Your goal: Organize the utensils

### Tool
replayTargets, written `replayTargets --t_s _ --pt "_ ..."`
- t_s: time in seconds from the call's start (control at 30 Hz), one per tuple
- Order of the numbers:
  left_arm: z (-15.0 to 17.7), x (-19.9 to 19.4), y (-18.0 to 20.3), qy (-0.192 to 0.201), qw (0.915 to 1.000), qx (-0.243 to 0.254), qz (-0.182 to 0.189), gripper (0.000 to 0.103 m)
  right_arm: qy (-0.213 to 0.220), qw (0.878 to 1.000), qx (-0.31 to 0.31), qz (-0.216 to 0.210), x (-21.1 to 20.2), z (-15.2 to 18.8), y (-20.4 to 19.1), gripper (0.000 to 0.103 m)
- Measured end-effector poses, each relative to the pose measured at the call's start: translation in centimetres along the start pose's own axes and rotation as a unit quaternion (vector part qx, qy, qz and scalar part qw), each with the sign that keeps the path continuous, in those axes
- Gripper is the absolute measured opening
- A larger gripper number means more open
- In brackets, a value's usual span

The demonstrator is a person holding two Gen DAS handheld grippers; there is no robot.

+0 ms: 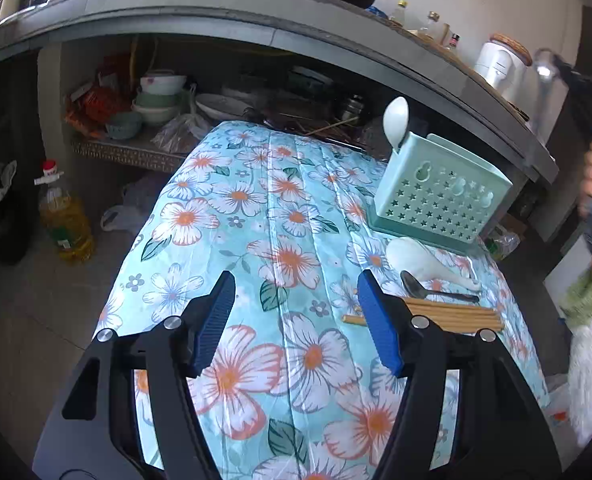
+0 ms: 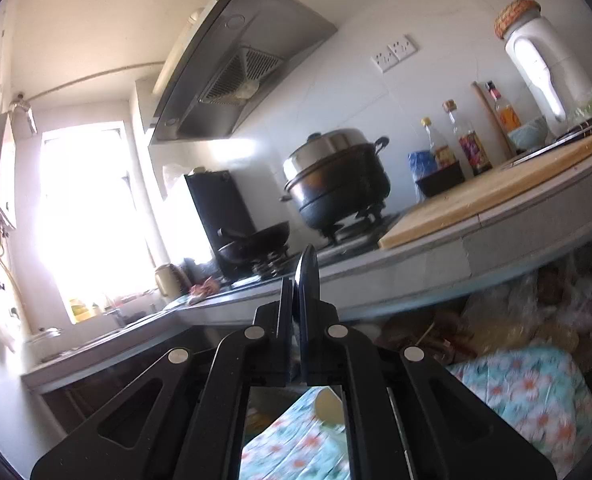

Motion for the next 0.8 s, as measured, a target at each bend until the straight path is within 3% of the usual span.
replayTargets --t_s 0.33,0.8 --pt "2.0 0.2 0.7 -0.016 0.9997 0.02 0.002 0.06 -0.04 0.997 0.046 0.05 1.9 6.6 8.3 0.003" --pt "2.2 1.5 3.0 -0.03 0.999 0.031 0.015 0.06 -0.122 0.988 0.021 0.092 0.1 11.2 9.6 0.006"
Point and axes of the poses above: each gripper's, at about its wrist camera, not at the fingertips, and x roughly the way its jaws point, y to its right, z to its underside, the point moved 8 cm from there along x, roughly the way its jaws point, and after that the axes turned 15 degrees about -z, right-handed, at the moved point
